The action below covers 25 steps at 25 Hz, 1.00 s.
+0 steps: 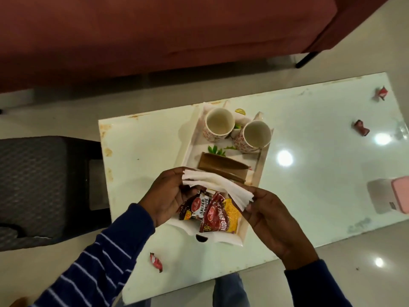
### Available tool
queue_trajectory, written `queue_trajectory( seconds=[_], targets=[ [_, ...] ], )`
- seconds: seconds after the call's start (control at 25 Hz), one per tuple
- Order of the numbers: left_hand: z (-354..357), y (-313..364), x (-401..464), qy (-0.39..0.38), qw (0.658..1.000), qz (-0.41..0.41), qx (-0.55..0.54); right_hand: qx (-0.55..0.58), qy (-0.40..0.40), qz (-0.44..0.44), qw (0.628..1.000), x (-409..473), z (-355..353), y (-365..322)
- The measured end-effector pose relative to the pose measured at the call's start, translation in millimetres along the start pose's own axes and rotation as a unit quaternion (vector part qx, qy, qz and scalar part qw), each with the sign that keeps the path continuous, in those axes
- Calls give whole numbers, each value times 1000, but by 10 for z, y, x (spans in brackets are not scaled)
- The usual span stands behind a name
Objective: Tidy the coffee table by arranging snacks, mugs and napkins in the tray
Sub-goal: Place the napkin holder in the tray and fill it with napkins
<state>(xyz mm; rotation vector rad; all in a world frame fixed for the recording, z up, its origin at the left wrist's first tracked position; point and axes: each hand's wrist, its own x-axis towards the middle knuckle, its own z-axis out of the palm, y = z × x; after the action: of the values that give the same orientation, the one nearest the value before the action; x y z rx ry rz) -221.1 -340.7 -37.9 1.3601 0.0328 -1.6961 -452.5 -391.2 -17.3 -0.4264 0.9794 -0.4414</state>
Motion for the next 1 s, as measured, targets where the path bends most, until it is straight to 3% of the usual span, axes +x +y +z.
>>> queue_trajectory(
  seconds=[0.2, 0.32, 0.6, 0.8, 1.0],
  targets=[
    [387, 93, 346, 56, 994, 15, 91, -156, 85, -60, 982, 185, -286, -163],
    [513, 77, 556, 111, 982, 28, 148, -187, 117, -93, 971, 319, -325, -168],
    [599, -68, 725, 243, 912, 113, 309, -313, 260, -123, 905, 655, -468, -112],
    [622, -168, 722, 268, 908, 119, 298, -426, 260, -150, 853, 745, -578, -48],
    [658, -272, 675, 317, 873, 146, 342, -484, 216, -195, 825, 755, -626, 44]
  ],
)
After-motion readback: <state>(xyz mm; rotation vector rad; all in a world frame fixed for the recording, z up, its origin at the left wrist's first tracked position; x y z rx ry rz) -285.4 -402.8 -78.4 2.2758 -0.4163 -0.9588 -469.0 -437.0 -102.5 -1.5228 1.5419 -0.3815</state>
